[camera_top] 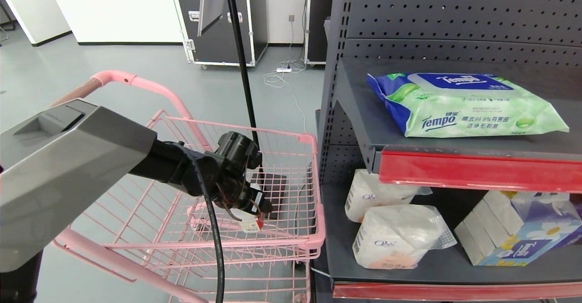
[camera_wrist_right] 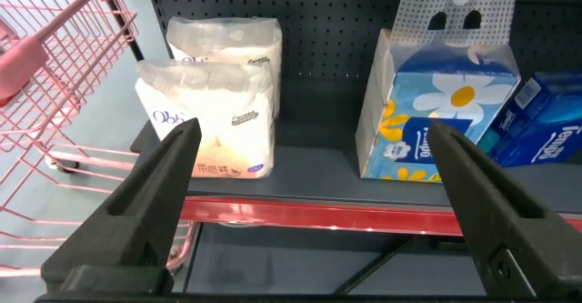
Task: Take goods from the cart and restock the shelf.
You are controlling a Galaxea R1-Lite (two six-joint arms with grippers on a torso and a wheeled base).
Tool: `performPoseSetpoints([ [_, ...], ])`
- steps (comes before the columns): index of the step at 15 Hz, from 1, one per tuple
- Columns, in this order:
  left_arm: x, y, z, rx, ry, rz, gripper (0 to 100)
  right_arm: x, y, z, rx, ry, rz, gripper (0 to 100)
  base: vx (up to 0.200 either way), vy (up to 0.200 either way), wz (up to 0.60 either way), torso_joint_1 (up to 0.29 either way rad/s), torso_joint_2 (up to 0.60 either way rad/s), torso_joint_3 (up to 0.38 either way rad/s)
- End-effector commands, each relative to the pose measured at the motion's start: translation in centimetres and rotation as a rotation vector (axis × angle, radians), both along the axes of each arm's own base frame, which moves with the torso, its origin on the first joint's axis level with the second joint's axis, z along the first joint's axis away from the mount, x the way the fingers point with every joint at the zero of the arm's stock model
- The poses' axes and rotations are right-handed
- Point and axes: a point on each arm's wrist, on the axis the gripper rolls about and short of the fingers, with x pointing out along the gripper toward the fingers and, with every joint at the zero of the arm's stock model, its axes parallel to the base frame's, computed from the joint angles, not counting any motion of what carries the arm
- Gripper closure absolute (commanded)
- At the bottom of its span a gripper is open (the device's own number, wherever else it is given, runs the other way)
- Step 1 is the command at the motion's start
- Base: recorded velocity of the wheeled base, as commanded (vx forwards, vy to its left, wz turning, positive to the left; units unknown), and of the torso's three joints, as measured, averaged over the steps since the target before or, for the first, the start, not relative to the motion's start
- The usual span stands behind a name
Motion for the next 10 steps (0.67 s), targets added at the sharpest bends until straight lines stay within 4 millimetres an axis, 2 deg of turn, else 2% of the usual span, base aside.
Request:
performPoseSetpoints([
  [1,0.2,-0.2,-0.3,0.0,0.003,0.001,0,0.0,0.0,0.0,0.0,0.001,0.0,0,0.0,0.0,0.0,0.0,0.0,0.0],
  [2,0.2,-0.2,-0.5,0.003,0.006,-0.001,100,0.0,0.0,0.0,0.0,-0.001,0.0,0,0.0,0.0,0.0,0.0,0.0,0.0],
  [7,0.2,-0.1,-0.4,0.003,0.006,0.001,100,0.0,0.0,0.0,0.0,-0.001,0.0,0,0.0,0.0,0.0,0.0,0.0,0.0],
  [8,0.3,0.0,0.3,-0.006,-0.011,0.004,100,0.0,0.0,0.0,0.0,-0.001,0.0,0,0.0,0.0,0.0,0.0,0.0,0.0],
  [10,0.4,0.5,3.0,-0.049,-0.072,0.009,100,0.0,0.0,0.0,0.0,0.001,0.0,0,0.0,0.0,0.0,0.0,0.0,0.0],
])
